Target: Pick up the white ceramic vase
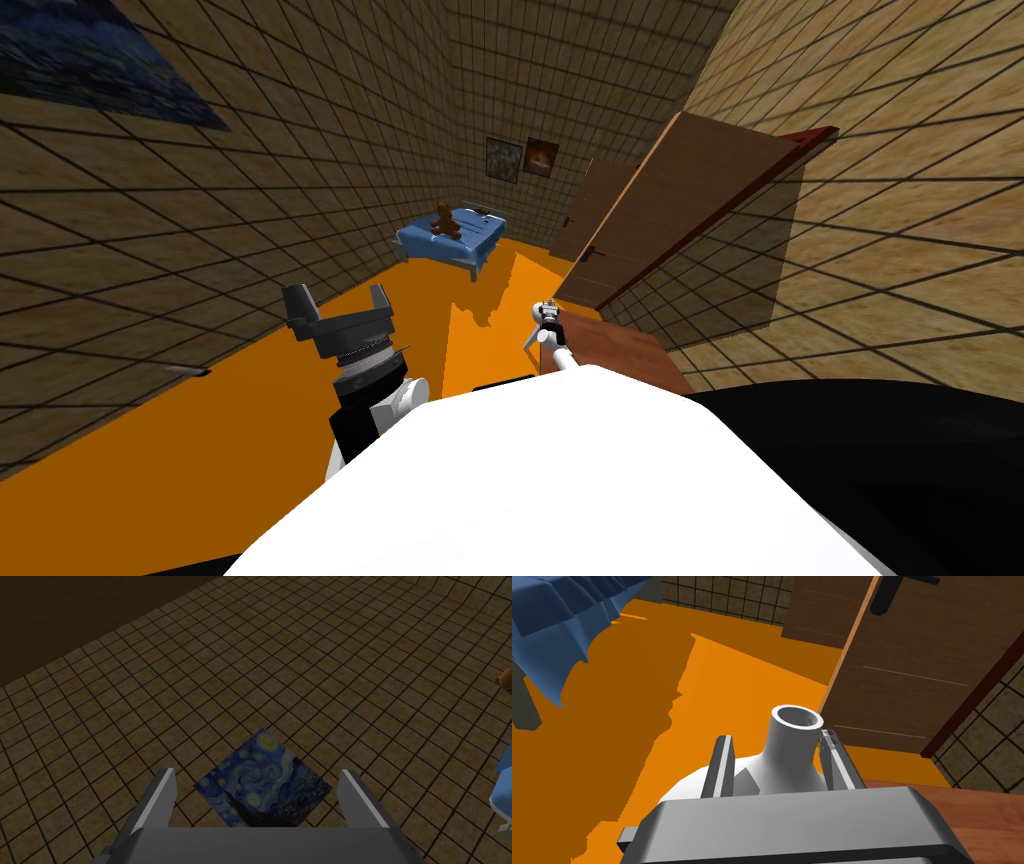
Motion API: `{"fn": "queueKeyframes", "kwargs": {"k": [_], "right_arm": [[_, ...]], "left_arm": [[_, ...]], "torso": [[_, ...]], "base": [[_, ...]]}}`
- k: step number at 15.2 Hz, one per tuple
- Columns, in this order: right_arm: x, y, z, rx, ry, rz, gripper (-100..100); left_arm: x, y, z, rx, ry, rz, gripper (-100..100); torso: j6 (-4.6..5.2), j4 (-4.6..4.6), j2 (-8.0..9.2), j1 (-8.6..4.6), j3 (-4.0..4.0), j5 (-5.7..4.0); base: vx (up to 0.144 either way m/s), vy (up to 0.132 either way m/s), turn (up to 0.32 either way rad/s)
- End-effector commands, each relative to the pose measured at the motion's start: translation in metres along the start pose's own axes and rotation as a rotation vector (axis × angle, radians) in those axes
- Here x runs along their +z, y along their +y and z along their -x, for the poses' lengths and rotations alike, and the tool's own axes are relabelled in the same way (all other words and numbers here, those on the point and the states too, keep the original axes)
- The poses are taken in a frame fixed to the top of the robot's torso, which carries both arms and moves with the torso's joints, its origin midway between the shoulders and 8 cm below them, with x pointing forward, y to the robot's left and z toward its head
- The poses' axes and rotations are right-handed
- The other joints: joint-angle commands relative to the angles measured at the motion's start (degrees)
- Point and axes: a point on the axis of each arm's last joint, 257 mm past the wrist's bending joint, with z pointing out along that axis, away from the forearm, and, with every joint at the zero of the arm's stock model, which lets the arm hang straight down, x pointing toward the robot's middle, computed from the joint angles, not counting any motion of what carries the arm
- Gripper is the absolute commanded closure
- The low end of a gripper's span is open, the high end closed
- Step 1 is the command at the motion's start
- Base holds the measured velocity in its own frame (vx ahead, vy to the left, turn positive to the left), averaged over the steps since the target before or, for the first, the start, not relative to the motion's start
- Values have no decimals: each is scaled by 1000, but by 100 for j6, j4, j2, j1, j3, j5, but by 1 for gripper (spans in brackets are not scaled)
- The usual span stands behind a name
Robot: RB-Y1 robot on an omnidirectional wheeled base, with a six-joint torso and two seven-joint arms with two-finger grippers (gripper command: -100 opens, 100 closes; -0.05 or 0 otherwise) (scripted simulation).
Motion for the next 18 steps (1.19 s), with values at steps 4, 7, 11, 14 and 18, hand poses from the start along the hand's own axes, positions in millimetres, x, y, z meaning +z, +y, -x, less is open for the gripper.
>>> {"fn": "queueKeyframes", "kwargs": {"k": [4, 7, 11, 14, 18], "right_arm": [[-13, 43, 17, -20, 11, 24, 100], [-29, 92, 26, -70, 34, 46, 100], [-39, 115, 20, -78, 76, 43, 100], [-48, 135, 31, -51, 57, 51, 100], [-70, 174, 34, -90, 74, 43, 100]], "left_arm": [[0, 0, 0, 0, 0, 0, 0], [0, 0, 0, 0, 0, 0, 0], [0, 0, 0, 0, 0, 0, 0], [0, 0, 0, 0, 0, 0, 0], [0, 0, 0, 0, 0, 0, 0]], "torso": [[20, -10, -33, -3, -20, 5], [25, -21, -76, 22, -45, 10], [16, -15, -38, -9, -26, 4], [29, -25, -81, 1, -51, 4], [33, -12, -74, 3, -40, 8]], "base": [[77, 39, -106], [178, 129, -107], [71, 37, -22], [148, 105, -108], [127, 88, -85]]}}
